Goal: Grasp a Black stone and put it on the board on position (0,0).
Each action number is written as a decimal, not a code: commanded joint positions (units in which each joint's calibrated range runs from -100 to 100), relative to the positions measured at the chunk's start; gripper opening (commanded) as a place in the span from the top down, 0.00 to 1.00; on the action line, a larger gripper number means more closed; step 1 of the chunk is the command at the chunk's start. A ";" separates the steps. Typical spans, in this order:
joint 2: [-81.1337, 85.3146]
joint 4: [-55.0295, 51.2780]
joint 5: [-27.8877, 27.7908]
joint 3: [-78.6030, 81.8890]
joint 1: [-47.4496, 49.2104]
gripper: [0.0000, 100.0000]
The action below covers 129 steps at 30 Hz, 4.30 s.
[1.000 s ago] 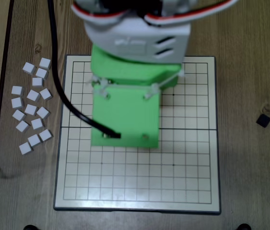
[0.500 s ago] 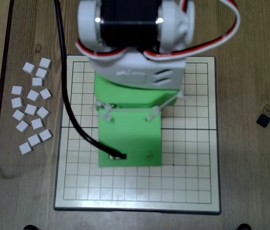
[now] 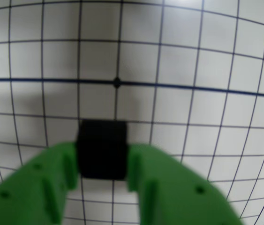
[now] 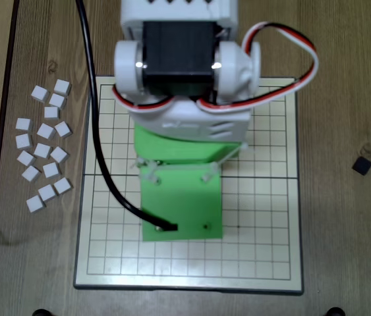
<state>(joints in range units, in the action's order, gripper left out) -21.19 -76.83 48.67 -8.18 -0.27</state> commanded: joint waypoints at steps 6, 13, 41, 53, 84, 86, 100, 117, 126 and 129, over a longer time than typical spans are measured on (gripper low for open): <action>0.63 3.79 0.10 1.61 -0.14 0.94; 0.20 5.94 0.24 4.03 -0.14 0.94; -1.41 10.82 -0.20 7.70 -0.78 0.94; -1.58 11.23 0.05 8.28 -0.87 0.94; 0.12 -1.34 -0.73 -12.21 1.13 0.89; 0.12 -5.14 -0.39 -16.46 1.32 0.89; 0.37 -5.97 0.10 -15.01 1.23 0.90; 29.37 -3.98 2.98 21.13 2.77 0.92; 52.85 -1.67 4.15 48.18 3.50 0.92; 59.04 -0.43 4.15 55.72 3.59 0.92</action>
<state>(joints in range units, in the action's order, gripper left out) 28.04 -78.34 52.82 41.98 3.29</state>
